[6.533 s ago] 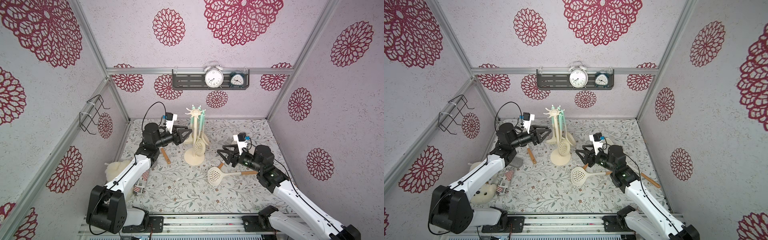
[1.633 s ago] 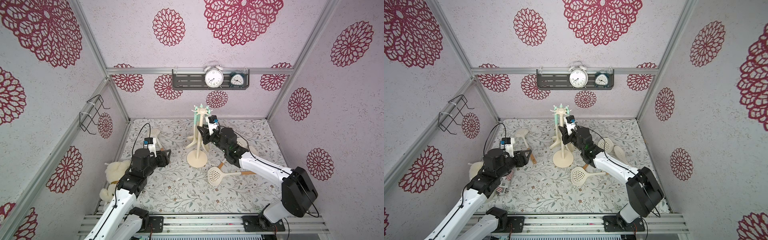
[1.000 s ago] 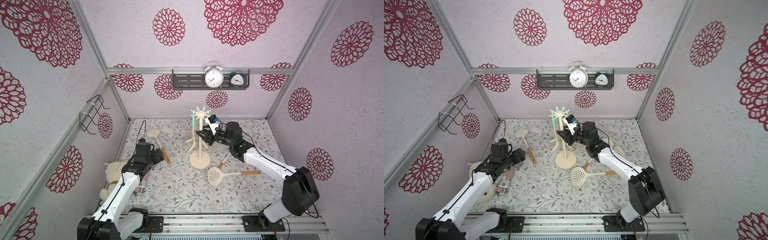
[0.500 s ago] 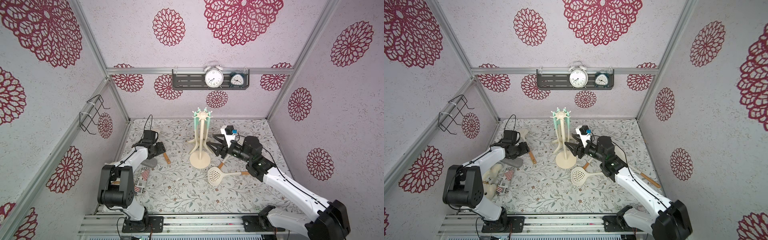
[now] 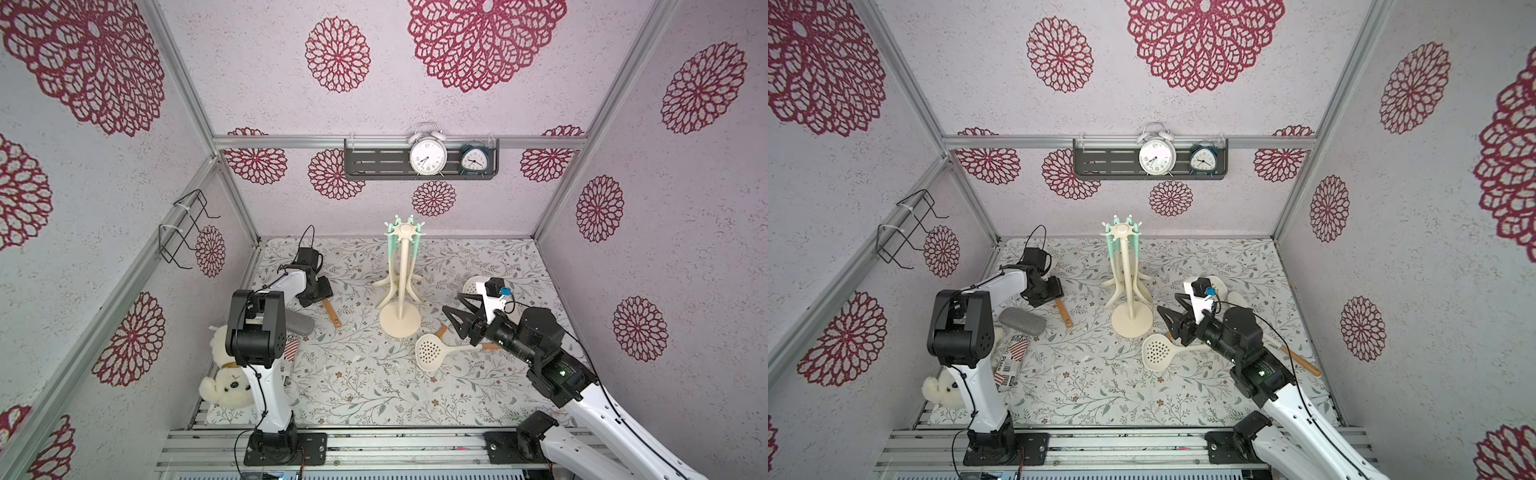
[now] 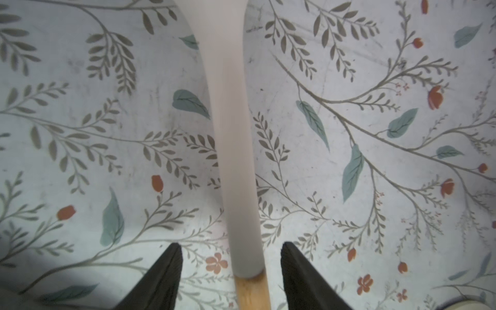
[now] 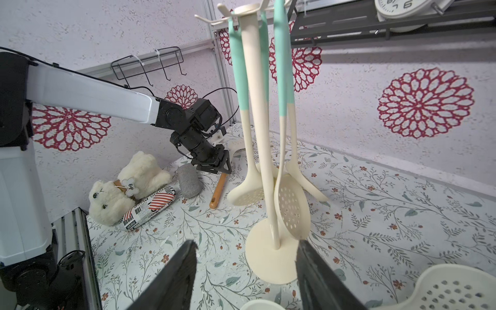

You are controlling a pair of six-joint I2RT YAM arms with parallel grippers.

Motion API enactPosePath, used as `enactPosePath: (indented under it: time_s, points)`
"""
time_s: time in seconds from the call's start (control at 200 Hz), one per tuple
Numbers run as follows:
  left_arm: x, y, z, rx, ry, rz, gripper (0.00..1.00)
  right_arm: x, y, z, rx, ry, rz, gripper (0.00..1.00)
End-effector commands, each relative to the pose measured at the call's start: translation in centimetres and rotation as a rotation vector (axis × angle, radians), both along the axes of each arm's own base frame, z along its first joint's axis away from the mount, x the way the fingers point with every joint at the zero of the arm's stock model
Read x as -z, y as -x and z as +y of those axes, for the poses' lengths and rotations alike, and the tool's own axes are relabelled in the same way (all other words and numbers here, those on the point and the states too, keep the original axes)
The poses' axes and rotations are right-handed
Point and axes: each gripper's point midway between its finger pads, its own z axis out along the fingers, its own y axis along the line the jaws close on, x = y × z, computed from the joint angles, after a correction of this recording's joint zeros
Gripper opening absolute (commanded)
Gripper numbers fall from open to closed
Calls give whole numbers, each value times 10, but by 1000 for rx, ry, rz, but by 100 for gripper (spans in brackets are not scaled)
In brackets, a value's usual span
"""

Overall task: Hang the skimmer on the kitchen utensil rack
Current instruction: Pick up the skimmer from the center of the board.

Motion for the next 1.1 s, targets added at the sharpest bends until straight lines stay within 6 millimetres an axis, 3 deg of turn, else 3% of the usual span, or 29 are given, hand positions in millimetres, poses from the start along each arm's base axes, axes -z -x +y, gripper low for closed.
enactPosePath:
  time_s: [0.0,0.19,0.405,0.56,0.58,0.761,0.971,1.091]
  points:
    - [8,6,0,22,-20,53,58,6,0,-7,38,-12,32,62]
    - [20,8,-8,45,-12,86,50,6,2,-9,40,-17,33,61]
    - [15,11,-16,46,32,62,19,3,3,-18,81,-27,26,60]
    - [-7,16,-18,47,46,20,4,-1,4,-24,106,-40,10,60]
    - [-25,15,-18,46,50,-19,2,-1,4,-25,111,-41,6,60]
    - [-93,42,-24,58,103,-152,0,-12,3,-32,150,-52,-49,66]
    - [-192,110,-40,162,202,-357,0,-37,9,-29,108,-19,-222,71]
    - [-233,153,-46,257,214,-407,0,-54,13,-19,46,6,-330,72]
